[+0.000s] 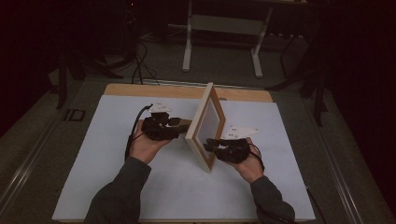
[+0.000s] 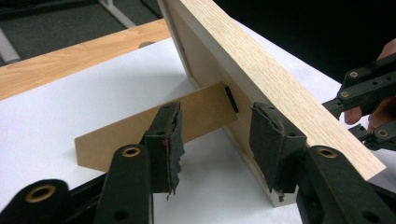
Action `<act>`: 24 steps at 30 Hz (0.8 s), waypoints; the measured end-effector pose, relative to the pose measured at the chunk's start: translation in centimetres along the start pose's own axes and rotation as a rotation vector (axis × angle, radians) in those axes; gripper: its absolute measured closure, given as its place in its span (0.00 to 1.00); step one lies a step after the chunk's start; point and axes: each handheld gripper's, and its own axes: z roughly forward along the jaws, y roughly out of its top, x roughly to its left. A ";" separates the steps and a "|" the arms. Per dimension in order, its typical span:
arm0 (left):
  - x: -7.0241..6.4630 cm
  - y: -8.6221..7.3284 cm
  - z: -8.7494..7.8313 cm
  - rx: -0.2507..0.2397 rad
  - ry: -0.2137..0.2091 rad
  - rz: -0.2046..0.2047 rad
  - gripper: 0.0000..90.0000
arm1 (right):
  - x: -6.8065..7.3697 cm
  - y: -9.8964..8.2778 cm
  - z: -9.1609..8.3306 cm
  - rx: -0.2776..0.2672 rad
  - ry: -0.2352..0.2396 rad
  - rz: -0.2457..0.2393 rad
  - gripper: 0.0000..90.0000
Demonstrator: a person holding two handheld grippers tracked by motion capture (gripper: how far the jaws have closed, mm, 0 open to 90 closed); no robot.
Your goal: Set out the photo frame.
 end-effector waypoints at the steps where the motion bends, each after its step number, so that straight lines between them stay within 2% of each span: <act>1: 0.0 0.0 -0.1 -0.006 0.000 -0.004 0.58 | 0.0 -0.1 0.0 -0.001 -0.004 0.004 0.79; 8: 0.0 0.4 -1.2 -0.036 0.005 -0.032 0.51 | -0.7 -0.7 -0.4 0.008 -0.023 0.028 0.72; 16: -1.1 0.8 -1.8 -0.038 -0.006 -0.033 0.47 | -1.0 -1.3 -0.6 0.015 -0.032 0.044 0.69; 24: -2.2 1.0 -1.7 -0.030 -0.011 -0.025 0.41 | -1.4 -1.9 -0.9 0.024 -0.050 0.071 0.68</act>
